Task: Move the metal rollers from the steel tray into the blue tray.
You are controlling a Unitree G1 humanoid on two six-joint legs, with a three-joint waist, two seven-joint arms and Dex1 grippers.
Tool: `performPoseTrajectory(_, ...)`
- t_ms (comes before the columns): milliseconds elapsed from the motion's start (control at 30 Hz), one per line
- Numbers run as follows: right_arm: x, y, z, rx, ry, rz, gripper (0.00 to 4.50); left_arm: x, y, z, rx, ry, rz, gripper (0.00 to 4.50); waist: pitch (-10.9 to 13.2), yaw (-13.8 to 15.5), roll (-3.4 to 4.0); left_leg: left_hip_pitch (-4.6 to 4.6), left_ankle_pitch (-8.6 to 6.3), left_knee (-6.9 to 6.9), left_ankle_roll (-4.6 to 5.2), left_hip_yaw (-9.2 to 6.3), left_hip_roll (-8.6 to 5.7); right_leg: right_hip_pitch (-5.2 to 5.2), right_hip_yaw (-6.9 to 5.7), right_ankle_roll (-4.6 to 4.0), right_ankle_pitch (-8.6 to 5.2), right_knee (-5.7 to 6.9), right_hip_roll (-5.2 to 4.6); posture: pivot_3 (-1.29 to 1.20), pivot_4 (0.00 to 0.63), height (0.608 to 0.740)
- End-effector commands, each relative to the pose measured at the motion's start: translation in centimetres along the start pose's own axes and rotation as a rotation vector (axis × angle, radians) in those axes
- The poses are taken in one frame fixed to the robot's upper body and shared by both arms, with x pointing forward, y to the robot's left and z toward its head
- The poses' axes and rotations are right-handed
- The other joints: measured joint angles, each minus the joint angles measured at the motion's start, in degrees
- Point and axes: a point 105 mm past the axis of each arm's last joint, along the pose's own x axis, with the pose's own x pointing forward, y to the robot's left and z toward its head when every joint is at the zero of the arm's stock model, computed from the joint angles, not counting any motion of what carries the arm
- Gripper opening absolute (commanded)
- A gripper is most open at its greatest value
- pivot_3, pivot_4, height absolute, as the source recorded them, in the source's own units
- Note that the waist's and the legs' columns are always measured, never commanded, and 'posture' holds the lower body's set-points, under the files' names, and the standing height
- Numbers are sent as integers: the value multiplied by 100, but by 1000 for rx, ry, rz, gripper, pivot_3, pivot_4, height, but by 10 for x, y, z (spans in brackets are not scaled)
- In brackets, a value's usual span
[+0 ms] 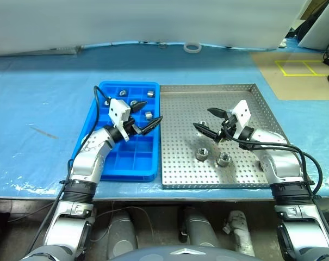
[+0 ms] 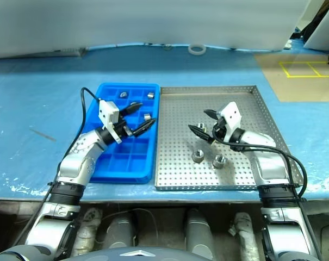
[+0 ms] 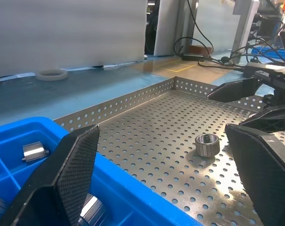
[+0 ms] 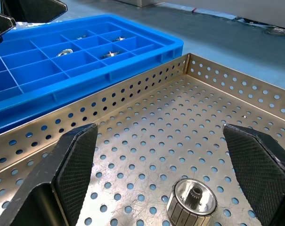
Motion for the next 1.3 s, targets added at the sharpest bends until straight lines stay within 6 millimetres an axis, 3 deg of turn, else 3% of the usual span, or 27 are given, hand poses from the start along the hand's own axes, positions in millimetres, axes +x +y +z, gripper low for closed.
performPoseTrajectory(33,-5,-8,21,-16,-72,-32,4461,4,-2,11,37,-31,-20,4500,0,0,0,0,0,0,0,0,0,0,0,0,0,0,0,-206,150,740)
performPoseTrajectory(1033,-8,-9,21,-45,-65,-55,4461,8,-4,9,38,-12,-51,4500,0,-5,0,-1,0,-8,0,5,0,-4,1,2,-1,-7,0,-239,150,740)
performPoseTrajectory(1167,-10,-12,22,-48,-68,-71,4461,12,-3,12,16,-21,-59,4500,0,-4,0,-1,0,-9,0,5,0,-6,1,3,-2,-7,0,-255,150,740)
performPoseTrajectory(1300,-16,-13,21,-62,-49,-83,4461,22,-2,4,-7,40,-90,4500,0,-4,0,-4,-1,-9,1,8,-5,-7,2,3,-2,-7,1,-298,150,740)
